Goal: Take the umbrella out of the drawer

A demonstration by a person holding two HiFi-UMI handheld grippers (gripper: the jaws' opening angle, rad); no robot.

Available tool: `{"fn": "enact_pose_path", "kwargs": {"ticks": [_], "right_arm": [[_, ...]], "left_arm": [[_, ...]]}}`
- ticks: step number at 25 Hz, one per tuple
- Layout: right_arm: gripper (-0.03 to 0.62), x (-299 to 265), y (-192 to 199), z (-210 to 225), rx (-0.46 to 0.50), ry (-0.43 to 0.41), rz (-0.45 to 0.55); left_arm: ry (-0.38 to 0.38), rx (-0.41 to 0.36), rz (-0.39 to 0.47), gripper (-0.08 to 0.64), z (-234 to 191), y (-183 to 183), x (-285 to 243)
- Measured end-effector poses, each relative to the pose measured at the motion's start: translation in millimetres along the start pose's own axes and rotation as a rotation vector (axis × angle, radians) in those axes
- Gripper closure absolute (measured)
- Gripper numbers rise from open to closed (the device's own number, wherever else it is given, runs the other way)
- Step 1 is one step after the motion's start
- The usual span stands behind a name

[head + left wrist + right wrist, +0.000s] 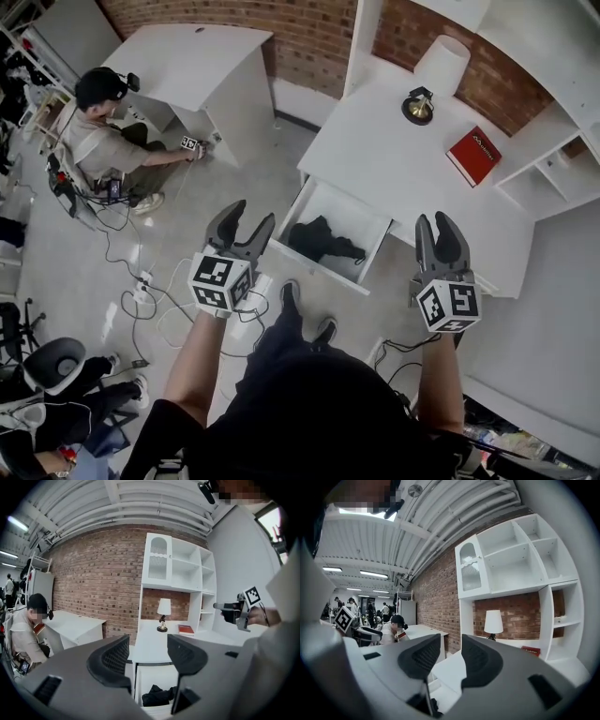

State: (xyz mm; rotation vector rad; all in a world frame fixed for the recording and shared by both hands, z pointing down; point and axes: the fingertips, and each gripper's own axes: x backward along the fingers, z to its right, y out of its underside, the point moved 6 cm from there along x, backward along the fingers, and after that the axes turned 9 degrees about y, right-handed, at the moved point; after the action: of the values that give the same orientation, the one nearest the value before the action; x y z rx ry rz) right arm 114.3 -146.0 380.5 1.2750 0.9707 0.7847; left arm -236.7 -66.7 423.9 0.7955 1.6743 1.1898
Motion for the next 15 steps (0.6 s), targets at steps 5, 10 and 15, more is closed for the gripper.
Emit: {"fn": "enact_pose_path", "kwargs": {"ticks": [5,10,15], "right_arm": [[0.457,-32.5,-8.6,-1.3,0.014,0.071,-0.015],[0.459,-60.2,-8.0,-11.4,0.027,0.119,-0.042],[0.46,-76.0,-7.0,-20.5,0.029,0.175,-0.065]], "left_arm": [[0.072,0.023,-0.007,0.327,-37.6,-4.7,-43.8],[0.144,0.03,-0.037,0.328,-67.5,-2.8,-78.9],[0.219,0.045,-0.083,0.327,-88.3,9.6,-108.4]]}}
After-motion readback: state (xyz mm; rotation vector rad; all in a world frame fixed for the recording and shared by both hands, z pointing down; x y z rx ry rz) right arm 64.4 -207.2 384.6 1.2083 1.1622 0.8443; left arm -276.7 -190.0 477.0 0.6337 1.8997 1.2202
